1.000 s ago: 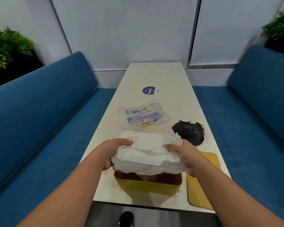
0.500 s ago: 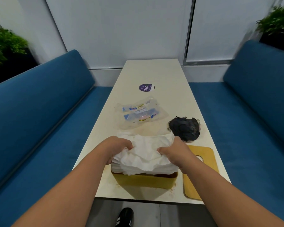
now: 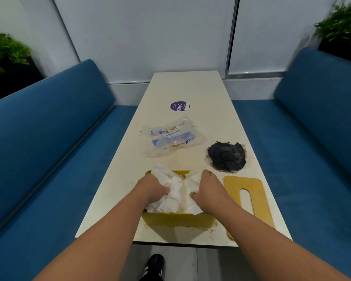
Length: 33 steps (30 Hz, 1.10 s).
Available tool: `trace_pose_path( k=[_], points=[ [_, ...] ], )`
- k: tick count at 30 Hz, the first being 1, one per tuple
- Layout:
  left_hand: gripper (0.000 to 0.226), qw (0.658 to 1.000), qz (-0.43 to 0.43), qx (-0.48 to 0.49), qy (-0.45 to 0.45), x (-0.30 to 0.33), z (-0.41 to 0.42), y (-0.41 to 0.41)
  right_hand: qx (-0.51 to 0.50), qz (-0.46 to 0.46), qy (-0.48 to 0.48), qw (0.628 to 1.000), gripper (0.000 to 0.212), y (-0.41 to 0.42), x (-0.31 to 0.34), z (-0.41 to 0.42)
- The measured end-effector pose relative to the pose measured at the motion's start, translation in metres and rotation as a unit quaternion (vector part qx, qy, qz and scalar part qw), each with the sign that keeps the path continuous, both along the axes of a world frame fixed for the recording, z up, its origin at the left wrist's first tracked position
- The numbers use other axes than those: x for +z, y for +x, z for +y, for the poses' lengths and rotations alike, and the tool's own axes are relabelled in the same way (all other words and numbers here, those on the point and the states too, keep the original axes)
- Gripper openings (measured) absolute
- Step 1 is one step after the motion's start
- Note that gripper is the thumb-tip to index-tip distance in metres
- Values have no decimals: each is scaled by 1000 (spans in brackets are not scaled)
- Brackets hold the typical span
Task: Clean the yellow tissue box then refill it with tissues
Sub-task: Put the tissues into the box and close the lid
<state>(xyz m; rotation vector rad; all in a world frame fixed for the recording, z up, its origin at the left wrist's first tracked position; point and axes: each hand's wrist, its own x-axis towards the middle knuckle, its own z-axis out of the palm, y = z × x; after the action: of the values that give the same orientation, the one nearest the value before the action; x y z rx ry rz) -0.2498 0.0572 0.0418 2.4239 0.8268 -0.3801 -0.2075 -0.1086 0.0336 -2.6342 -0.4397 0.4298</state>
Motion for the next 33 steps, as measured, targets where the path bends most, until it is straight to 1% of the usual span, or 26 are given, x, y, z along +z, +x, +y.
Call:
trace_pose_path(
  k=[2, 4, 5, 6, 8, 10, 11, 13, 15, 16, 19, 23, 25, 27, 29, 31, 32, 33],
  points=[
    [61, 999, 12, -20, 41, 3, 2, -1, 30, -45, -15, 998, 76, -4, 0, -3],
    [64, 997, 7, -18, 74, 13, 6, -3, 42, -125, -51, 990, 90, -3, 3, -8],
    [65, 995, -2, -21, 99, 19, 10, -5, 36, -161, -62, 984, 92, -1, 6, -11],
    [64, 990, -11, -32, 133, 27, 14, -7, 28, -181, -61, 981, 89, 2, 11, -15],
    [53, 977, -30, -64, 200, 41, 23, -11, 29, -177, -20, 984, 73, 8, 23, -20],
    [43, 969, -40, -125, 210, 49, 26, -14, 72, -145, 5, 987, 61, 8, 30, -18],
    [44, 966, -35, -165, 196, 48, 26, -15, 102, -120, -9, 987, 58, 6, 31, -15],
    [49, 956, 8, -230, 183, 35, 18, -15, 158, -72, -82, 981, 52, 1, 27, -5],
    [45, 939, 59, -261, 214, 17, 10, -11, 196, -49, -159, 966, 43, -1, 18, 3],
    [42, 937, 77, -261, 219, 8, 9, -8, 201, -45, -179, 962, 41, 0, 14, 6],
    [39, 948, 104, -229, 197, -10, 9, -1, 192, -37, -197, 961, 42, 2, 5, 11],
    [42, 944, 104, -235, 207, -16, 10, 2, 188, -20, -194, 963, 53, 5, -6, 12],
    [43, 944, 84, -241, 209, -14, 14, 2, 188, -21, -176, 966, 52, 10, -7, 9],
    [48, 945, 46, -246, 208, -10, 19, 0, 199, -56, -155, 966, 50, 15, -8, 5],
    [52, 932, 2, -279, 231, -5, 20, 0, 227, -107, -138, 958, 52, 20, -9, 3],
    [52, 901, -35, -337, 269, -4, 19, 0, 263, -131, -134, 946, 59, 23, -9, 3],
    [47, 891, -48, -358, 275, -3, 20, 1, 273, -132, -137, 943, 61, 25, -8, 3],
    [41, 888, -52, -367, 271, -2, 21, 2, 278, -127, -146, 941, 61, 26, -7, 3]
  ],
)
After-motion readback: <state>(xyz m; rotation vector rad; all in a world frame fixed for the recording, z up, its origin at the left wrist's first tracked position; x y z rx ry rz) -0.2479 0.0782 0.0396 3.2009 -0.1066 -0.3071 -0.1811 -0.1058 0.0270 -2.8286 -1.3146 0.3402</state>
